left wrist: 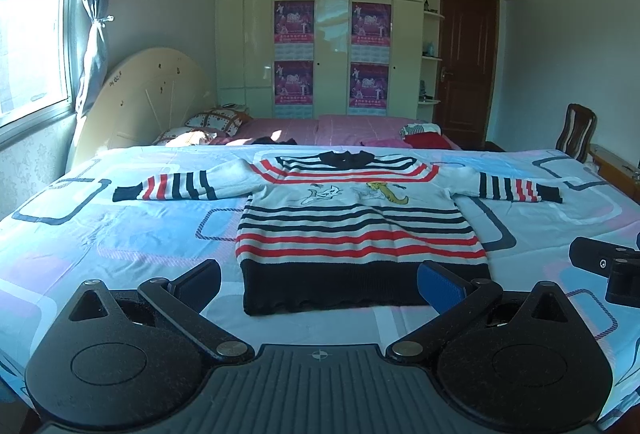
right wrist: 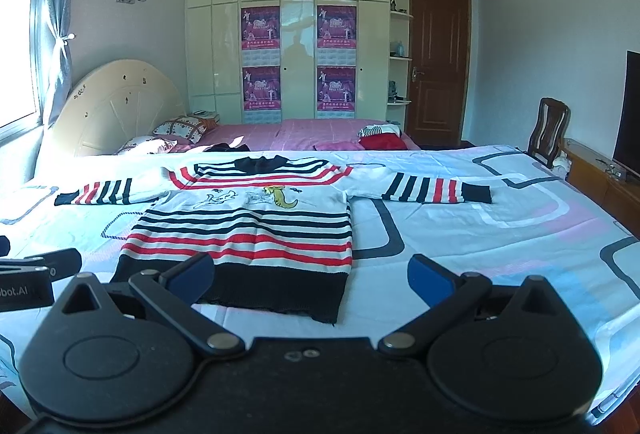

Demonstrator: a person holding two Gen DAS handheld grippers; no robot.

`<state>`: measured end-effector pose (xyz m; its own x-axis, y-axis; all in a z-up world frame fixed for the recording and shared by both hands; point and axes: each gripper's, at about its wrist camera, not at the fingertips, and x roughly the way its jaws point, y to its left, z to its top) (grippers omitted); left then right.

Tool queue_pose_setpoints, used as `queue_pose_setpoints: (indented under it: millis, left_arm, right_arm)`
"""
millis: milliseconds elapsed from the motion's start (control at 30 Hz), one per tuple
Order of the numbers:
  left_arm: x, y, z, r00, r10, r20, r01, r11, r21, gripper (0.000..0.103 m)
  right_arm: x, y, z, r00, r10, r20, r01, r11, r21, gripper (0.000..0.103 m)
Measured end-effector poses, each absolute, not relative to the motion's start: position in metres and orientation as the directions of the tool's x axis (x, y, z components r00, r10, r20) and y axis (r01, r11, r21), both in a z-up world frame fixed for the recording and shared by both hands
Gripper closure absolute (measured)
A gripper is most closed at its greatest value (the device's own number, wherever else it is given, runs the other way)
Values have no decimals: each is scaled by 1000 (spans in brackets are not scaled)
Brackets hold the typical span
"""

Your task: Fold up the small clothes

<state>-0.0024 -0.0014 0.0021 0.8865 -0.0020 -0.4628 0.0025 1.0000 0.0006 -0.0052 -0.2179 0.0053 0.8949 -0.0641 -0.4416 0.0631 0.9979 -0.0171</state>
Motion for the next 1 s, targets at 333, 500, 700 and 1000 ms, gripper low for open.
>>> queue_pose_setpoints:
  millis: [333, 500, 700, 1000]
  left_arm:
    - [-3, 0, 4, 887, 2, -462, -3, 1000, -1, 0]
    - [-4, -1, 3, 888, 3, -460, -3, 1000, 1, 0]
    - [-4, -1, 3, 889, 2, -459, -2, 1000, 0, 0]
    - [-3, -1, 3, 889, 2, -457, -2, 1000, 0, 0]
  right_arm:
    - [-4, -218, 5, 897, -62, -437, 60, 998, -18, 0]
    - [-5, -217, 4, 899, -64, -434, 62, 998, -18, 0]
    - [-5, -215, 5, 899, -67, -433, 65, 998, -20, 0]
    - [-5, -215, 5, 899, -66, -432, 64, 998, -20, 0]
